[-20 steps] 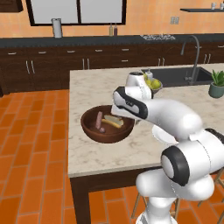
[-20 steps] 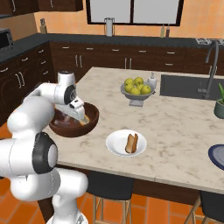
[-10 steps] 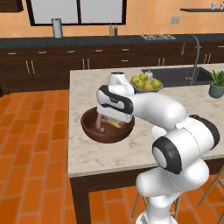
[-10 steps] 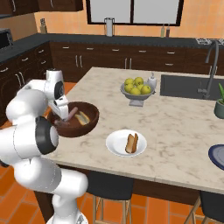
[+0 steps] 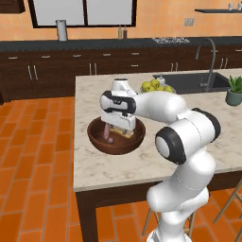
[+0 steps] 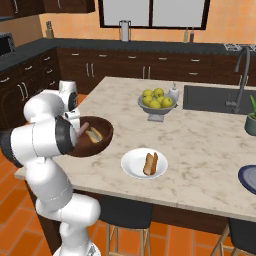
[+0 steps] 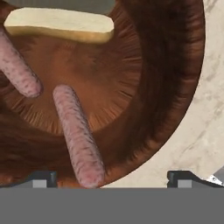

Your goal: Place one bun and one sausage from the bowl on each plate.

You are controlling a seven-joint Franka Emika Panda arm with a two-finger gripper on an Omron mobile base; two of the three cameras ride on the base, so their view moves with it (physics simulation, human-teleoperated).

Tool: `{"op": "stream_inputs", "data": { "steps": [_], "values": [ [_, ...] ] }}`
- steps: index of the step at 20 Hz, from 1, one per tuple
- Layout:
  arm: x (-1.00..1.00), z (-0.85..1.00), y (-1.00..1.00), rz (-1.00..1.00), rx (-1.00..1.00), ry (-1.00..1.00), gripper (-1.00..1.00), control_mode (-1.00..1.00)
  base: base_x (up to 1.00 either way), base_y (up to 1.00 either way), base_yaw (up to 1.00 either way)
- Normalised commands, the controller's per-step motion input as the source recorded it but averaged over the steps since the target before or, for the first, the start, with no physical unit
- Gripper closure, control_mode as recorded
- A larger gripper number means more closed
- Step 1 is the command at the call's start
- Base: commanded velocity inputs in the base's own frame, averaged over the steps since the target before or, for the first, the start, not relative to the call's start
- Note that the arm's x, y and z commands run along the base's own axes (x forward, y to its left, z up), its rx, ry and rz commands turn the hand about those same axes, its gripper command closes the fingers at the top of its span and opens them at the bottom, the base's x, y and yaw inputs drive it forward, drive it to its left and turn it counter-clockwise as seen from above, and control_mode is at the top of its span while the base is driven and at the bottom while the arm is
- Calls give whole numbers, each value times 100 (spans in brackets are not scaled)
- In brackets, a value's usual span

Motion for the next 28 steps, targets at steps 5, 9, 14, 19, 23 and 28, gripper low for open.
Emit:
{"op": "stream_inputs", "data": {
  "steps": [5, 9, 14, 19, 23, 28],
  "values": [
    [2, -38, 24, -1, 0, 0, -100, -100, 0, 0, 0],
    [7, -24, 8, 0, 0, 0, -100, -100, 0, 0, 0],
    [0, -26, 0, 0, 0, 0, -100, -100, 0, 0, 0],
    [-5, -23, 0, 0, 0, 0, -100, -100, 0, 0, 0],
    [-11, -22, 0, 0, 0, 0, -100, -100, 0, 0, 0],
    [-10, -16, 0, 0, 0, 0, -100, -100, 0, 0, 0]
  ]
}}
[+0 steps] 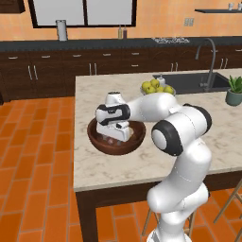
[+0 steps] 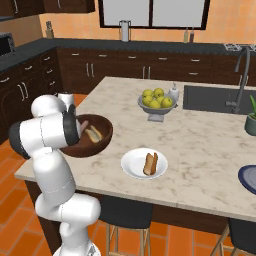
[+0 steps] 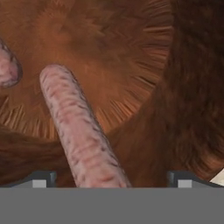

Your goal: Place one bun and one sausage from the bowl on each plate.

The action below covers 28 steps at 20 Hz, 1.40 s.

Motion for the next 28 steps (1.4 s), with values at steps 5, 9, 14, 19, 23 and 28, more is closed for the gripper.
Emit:
{"op": "stream_inputs", "data": {
  "steps": [5, 9, 14, 19, 23, 28],
  "values": [
    [0, 0, 0, 0, 0, 0, 100, -100, 0, 0, 0],
    [0, 0, 0, 0, 0, 0, 100, -100, 0, 0, 0],
    [0, 0, -2, 0, 0, 0, 100, -100, 0, 0, 0],
    [-38, 74, -5, 3, -3, -2, 100, -100, 0, 0, 0],
    [-84, 79, -59, 3, -6, -2, 100, -100, 0, 0, 0],
    [-73, 25, -100, 12, 0, -9, 100, -100, 0, 0, 0]
  ]
}}
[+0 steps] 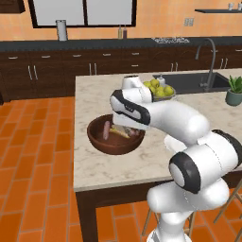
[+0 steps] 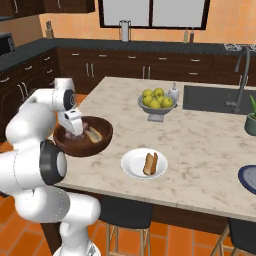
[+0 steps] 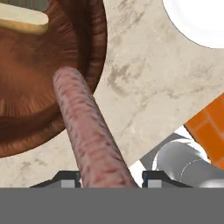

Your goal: Place one bun and one sausage from the bowl on each plate.

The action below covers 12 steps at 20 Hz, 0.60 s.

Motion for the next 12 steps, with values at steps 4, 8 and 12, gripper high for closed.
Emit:
{"op": "stream_inputs", "data": {
  "steps": [4, 8, 12],
  "values": [
    [-51, 37, -100, 13, 0, -5, 100, -100, 0, 0, 0],
    [-32, 14, -100, 19, 0, -7, 100, -100, 0, 0, 0],
    [4, -7, -100, 29, 0, -10, 100, -100, 0, 0, 0]
  ]
}}
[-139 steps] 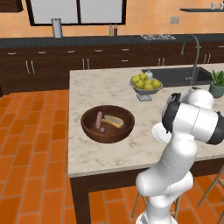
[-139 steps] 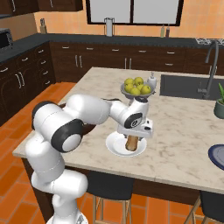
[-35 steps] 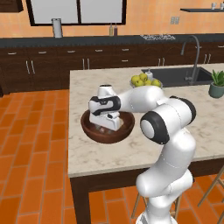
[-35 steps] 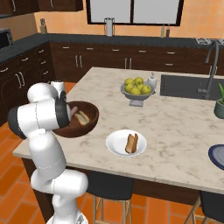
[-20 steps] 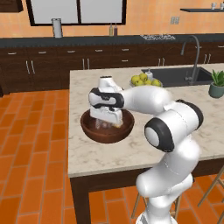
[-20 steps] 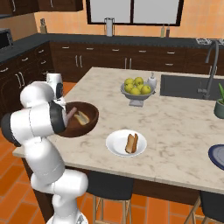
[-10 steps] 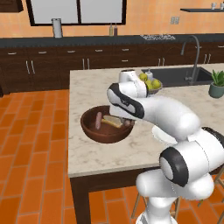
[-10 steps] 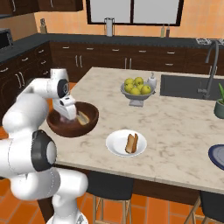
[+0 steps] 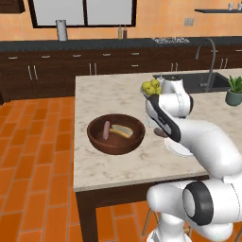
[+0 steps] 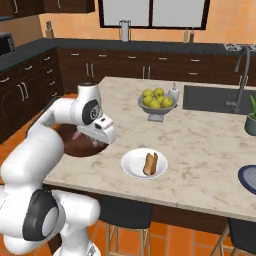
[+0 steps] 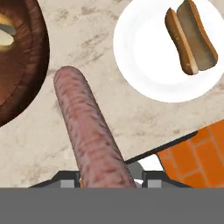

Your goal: Place one bun and one sausage from the bowl on each plate.

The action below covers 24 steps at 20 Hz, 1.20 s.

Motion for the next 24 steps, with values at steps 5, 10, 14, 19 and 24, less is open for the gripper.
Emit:
{"op": "stream_inputs", "data": {
  "steps": [5, 10, 14, 19, 24],
  "values": [
    [28, -31, -77, 20, 0, 0, 100, -100, 0, 0, 0],
    [39, -48, -56, 7, 0, -1, 100, -100, 0, 0, 0],
    [28, -45, -24, -9, 0, 0, 100, -100, 0, 0, 0],
    [45, -39, -19, -15, 0, 0, 100, -100, 0, 0, 0],
    [17, -25, -24, -1, 0, 0, 100, -100, 0, 0, 0]
  ]
}}
